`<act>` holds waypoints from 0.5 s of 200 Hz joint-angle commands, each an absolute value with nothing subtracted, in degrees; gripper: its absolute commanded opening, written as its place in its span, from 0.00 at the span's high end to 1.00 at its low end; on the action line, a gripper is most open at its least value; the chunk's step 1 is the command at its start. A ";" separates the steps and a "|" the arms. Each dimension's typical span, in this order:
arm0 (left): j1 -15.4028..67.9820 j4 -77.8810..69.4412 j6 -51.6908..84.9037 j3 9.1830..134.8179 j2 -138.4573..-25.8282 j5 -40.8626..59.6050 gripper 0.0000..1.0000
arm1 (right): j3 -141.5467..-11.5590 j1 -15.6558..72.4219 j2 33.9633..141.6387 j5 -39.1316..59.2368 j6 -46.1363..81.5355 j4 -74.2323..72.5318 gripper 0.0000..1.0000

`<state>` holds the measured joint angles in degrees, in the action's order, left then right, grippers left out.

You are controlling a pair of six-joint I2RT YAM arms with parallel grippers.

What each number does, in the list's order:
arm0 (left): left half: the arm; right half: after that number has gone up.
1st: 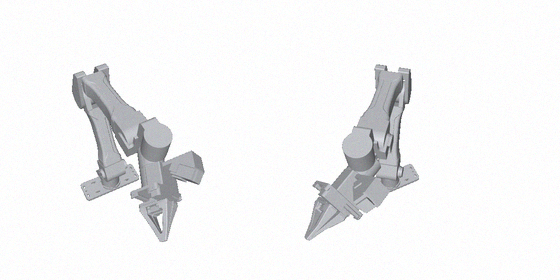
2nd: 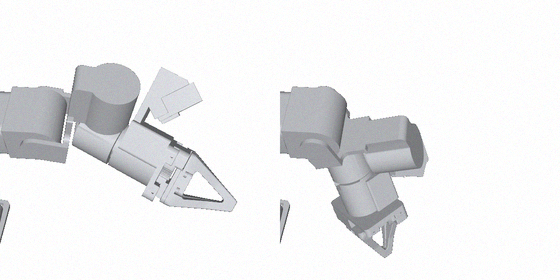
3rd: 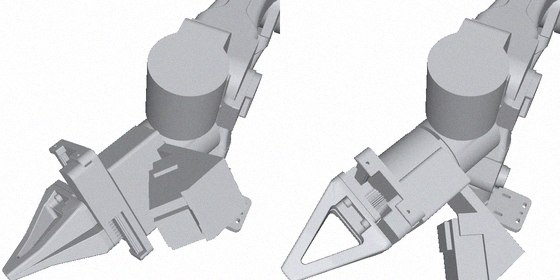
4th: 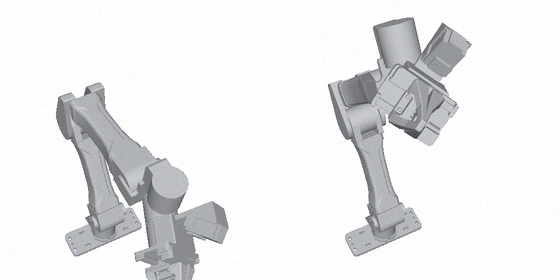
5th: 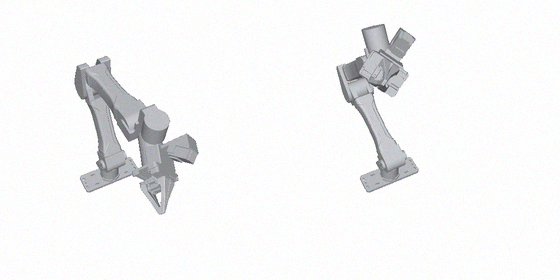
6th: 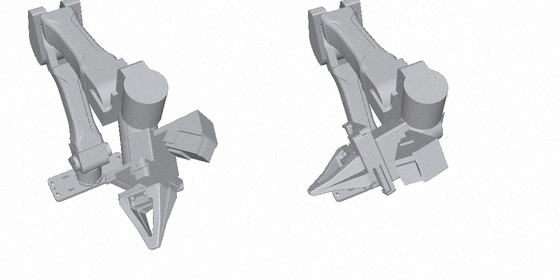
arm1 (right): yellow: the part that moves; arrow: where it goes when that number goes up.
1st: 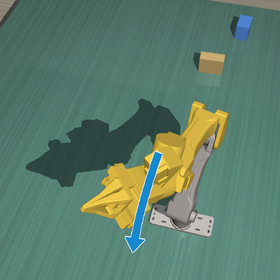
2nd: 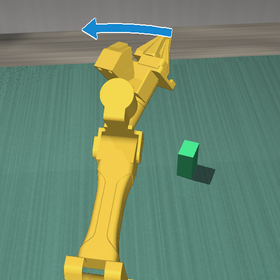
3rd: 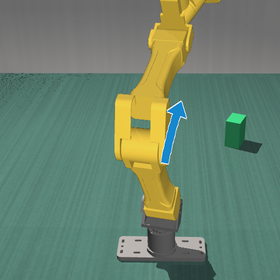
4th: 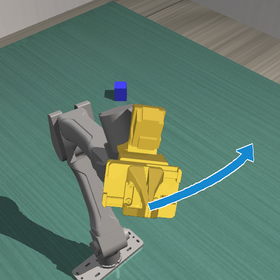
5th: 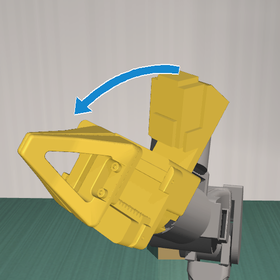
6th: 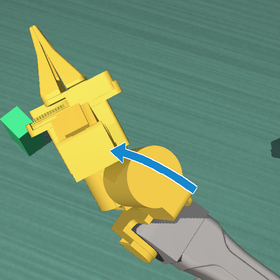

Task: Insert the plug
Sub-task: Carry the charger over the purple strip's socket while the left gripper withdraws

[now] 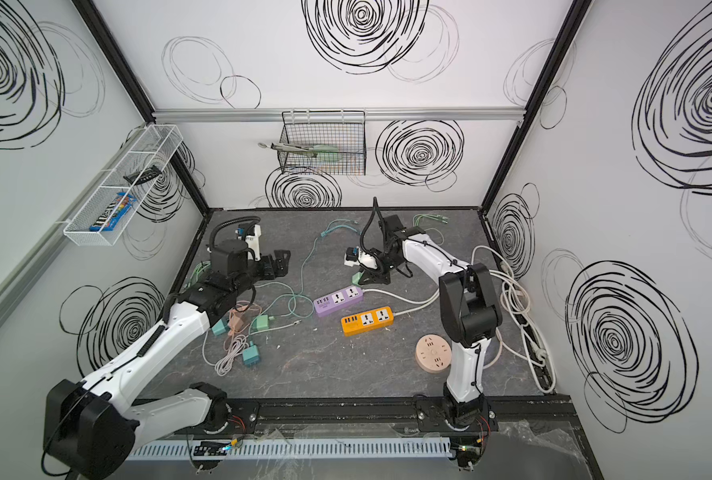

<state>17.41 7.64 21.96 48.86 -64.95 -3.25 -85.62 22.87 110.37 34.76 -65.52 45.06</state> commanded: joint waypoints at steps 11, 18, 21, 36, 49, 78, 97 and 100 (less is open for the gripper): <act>14.60 7.49 22.78 46.13 -62.38 -5.30 0.04 | -90.07 24.73 112.34 31.05 -69.04 52.60 1.00; 13.97 7.32 22.85 45.76 -62.10 -4.87 0.04 | -90.56 25.02 112.54 30.74 -69.02 52.98 1.00; 13.79 7.25 22.91 45.60 -61.99 -4.79 0.04 | -90.75 25.12 112.56 30.70 -69.04 53.13 1.00; 12.95 6.98 22.68 45.11 -61.83 -4.31 0.04 | -91.31 25.91 112.78 29.81 -69.27 53.77 1.00; 12.45 7.32 22.68 45.09 -61.94 -4.31 0.04 | -91.13 26.57 112.86 27.89 -69.38 53.47 1.00; 12.04 7.54 22.59 44.79 -61.81 -4.33 0.04 | -89.92 28.05 112.17 22.74 -69.40 50.55 1.00; 12.03 7.33 22.85 44.15 -61.53 -5.20 0.04 | -89.78 29.45 111.85 18.66 -69.42 49.26 1.00; 12.00 7.24 22.95 44.06 -61.52 -5.52 0.04 | -89.74 29.74 111.81 18.02 -69.36 49.11 1.00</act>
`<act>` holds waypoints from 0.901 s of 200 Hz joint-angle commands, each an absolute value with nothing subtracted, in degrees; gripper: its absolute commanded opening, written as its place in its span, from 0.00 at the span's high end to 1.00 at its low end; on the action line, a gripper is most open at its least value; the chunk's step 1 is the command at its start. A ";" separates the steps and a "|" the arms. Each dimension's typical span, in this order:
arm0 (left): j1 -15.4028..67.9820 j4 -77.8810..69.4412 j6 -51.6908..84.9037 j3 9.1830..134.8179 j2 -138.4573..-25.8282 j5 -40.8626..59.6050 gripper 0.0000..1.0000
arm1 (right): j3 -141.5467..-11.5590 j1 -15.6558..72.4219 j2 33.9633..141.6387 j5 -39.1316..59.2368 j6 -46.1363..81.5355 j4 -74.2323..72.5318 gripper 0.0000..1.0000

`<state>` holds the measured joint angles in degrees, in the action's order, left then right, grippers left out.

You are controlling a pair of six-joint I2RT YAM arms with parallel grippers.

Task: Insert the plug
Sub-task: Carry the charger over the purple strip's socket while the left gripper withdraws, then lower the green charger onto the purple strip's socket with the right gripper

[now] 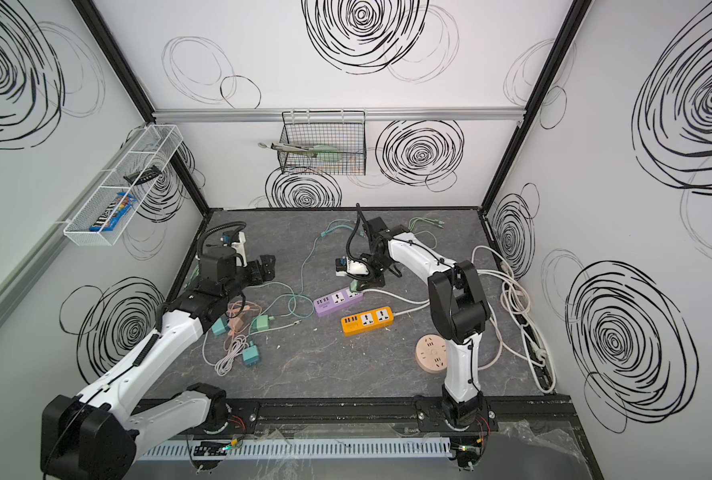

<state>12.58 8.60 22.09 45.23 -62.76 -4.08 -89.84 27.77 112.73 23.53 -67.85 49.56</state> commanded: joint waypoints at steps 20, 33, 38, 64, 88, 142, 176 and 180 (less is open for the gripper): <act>11.71 7.36 22.94 43.37 -61.75 -6.49 0.04 | -89.22 31.10 112.04 15.26 -68.45 48.80 1.00; 11.60 7.46 22.79 43.24 -61.79 -6.72 0.04 | -88.33 31.21 112.14 15.79 -68.38 47.79 1.00; 11.60 7.51 22.76 43.24 -61.81 -6.84 0.04 | -88.10 31.25 112.19 16.13 -68.47 47.86 1.00; 11.47 7.55 22.70 43.15 -61.61 -7.38 0.04 | -87.76 31.64 112.59 15.52 -68.23 48.81 1.00; 11.43 7.54 22.67 43.07 -61.55 -7.29 0.04 | -87.26 31.68 111.66 14.84 -67.83 48.83 1.00; 11.43 7.06 22.98 42.89 -62.13 -6.33 0.04 | -85.22 31.68 109.00 13.08 -67.30 47.31 1.00; 11.43 7.12 22.85 42.98 -62.31 -6.11 0.04 | -84.63 31.75 108.85 13.99 -67.08 47.37 1.00; 11.43 7.12 22.85 42.98 -62.31 -6.08 0.04 | -84.56 31.81 108.85 14.29 -67.11 47.37 1.00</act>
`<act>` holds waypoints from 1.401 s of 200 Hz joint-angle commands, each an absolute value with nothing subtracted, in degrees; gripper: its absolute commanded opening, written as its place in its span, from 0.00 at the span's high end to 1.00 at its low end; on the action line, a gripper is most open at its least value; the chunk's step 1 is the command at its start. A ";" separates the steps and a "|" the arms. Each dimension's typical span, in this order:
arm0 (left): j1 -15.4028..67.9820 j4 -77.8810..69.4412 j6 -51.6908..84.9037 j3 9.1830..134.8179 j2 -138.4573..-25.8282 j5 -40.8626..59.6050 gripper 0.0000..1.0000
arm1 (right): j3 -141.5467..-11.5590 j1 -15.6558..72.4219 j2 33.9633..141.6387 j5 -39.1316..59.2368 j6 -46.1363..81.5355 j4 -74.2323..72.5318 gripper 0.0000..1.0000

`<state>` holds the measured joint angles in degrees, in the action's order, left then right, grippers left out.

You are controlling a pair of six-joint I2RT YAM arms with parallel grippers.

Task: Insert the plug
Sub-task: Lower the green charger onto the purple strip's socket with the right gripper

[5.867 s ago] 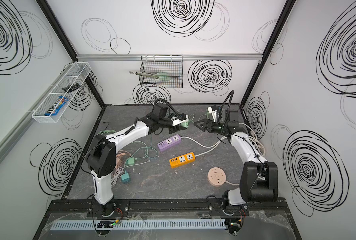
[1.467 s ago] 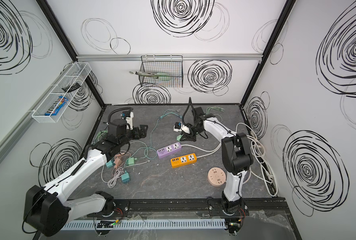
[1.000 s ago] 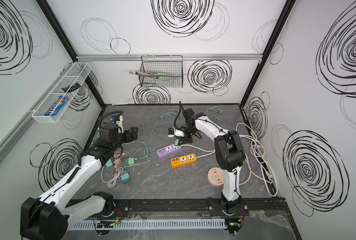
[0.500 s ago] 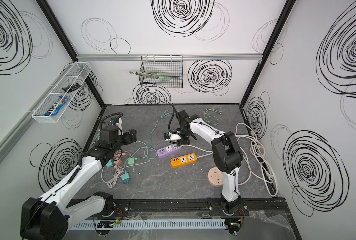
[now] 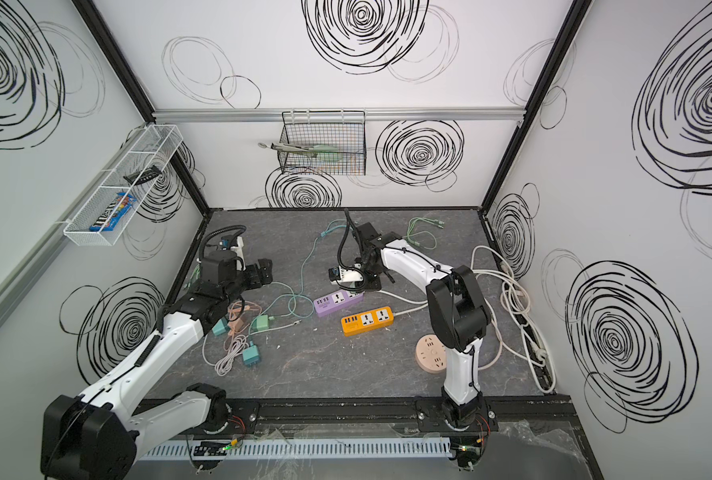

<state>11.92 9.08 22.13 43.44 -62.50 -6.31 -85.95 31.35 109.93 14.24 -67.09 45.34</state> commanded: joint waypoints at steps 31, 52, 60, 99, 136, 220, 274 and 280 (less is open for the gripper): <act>11.43 7.03 22.85 42.89 -62.45 -5.85 0.04 | -84.20 32.45 109.31 15.17 -66.79 47.85 1.00; 11.40 7.10 22.85 42.98 -62.44 -5.87 0.04 | -84.20 32.43 109.14 15.20 -66.29 48.97 1.00; 11.43 7.11 22.85 42.98 -62.49 -5.80 0.04 | -83.82 32.43 108.79 15.16 -66.08 49.00 1.00; 11.43 6.78 22.96 43.02 -62.67 -5.28 0.04 | -81.61 32.73 107.66 14.94 -65.76 47.62 1.00; 11.43 6.37 23.03 42.71 -62.58 -4.33 0.04 | -81.72 34.82 108.37 13.68 -65.63 47.29 1.00; 11.51 6.05 23.03 42.66 -62.84 -3.10 0.04 | -84.90 37.22 113.51 10.38 -65.78 49.34 1.00; 11.43 5.88 23.16 42.45 -62.93 -2.90 0.04 | -90.83 37.35 123.56 9.19 -65.65 52.30 1.00; 11.43 5.79 23.17 42.45 -63.06 -2.82 0.04 | -90.72 37.35 124.55 8.70 -65.43 51.60 1.00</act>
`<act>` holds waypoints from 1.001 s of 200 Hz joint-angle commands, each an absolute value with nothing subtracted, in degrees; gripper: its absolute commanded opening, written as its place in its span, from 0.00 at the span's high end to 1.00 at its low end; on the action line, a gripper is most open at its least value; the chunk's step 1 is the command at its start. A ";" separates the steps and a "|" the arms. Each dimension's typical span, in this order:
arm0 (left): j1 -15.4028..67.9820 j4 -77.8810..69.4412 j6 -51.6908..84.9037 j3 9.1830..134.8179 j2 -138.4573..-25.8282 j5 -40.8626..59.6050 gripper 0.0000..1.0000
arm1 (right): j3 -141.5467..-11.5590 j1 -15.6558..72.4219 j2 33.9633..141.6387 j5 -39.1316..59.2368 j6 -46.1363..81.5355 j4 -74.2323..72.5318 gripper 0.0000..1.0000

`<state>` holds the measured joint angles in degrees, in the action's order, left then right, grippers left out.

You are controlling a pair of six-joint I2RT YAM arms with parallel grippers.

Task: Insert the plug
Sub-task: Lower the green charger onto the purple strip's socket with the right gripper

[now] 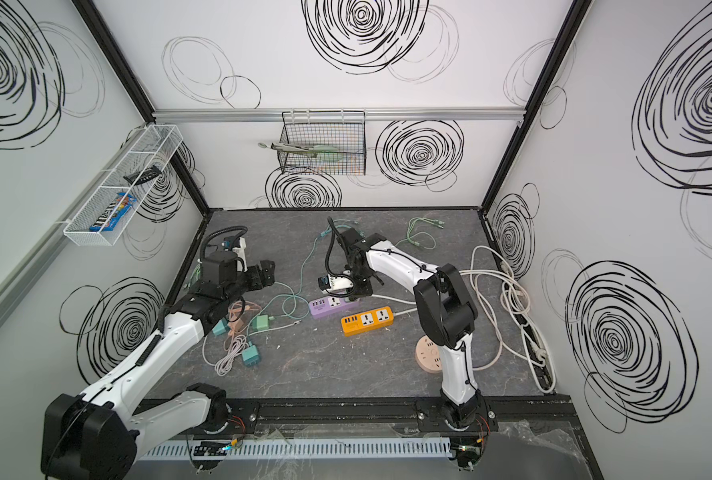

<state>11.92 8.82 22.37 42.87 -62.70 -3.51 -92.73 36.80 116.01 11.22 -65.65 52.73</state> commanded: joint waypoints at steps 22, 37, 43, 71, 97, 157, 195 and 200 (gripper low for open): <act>11.43 5.56 23.12 42.45 -63.54 -2.50 0.04 | -89.33 37.40 128.77 7.09 -64.63 50.52 1.00; 11.43 5.48 23.13 42.47 -63.89 -2.30 0.04 | -87.93 37.83 130.87 5.09 -63.61 49.74 1.00; 11.43 5.51 23.23 42.54 -63.98 -2.22 0.04 | -87.41 38.11 131.32 4.19 -63.17 49.19 1.00; 11.43 5.06 23.46 42.37 -64.40 -1.69 0.04 | -87.65 39.59 132.30 0.21 -60.51 47.49 1.00; 11.42 5.03 23.55 42.54 -65.04 -1.02 0.04 | -90.43 39.93 133.67 -0.96 -58.22 49.27 1.00; 15.53 5.39 22.88 43.86 -67.50 -3.01 0.04 | -92.14 30.89 124.11 -8.28 -52.26 53.04 1.00; 19.99 5.80 22.48 46.60 -72.06 -4.59 0.04 | -93.28 28.92 122.14 -4.13 -54.72 54.16 1.00; 20.08 5.83 22.54 47.01 -72.59 -4.33 0.04 | -93.39 28.92 122.36 -3.26 -55.79 53.91 1.00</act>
<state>18.94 7.60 22.50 43.72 -70.43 -3.46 -96.27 30.17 118.50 2.94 -53.80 52.42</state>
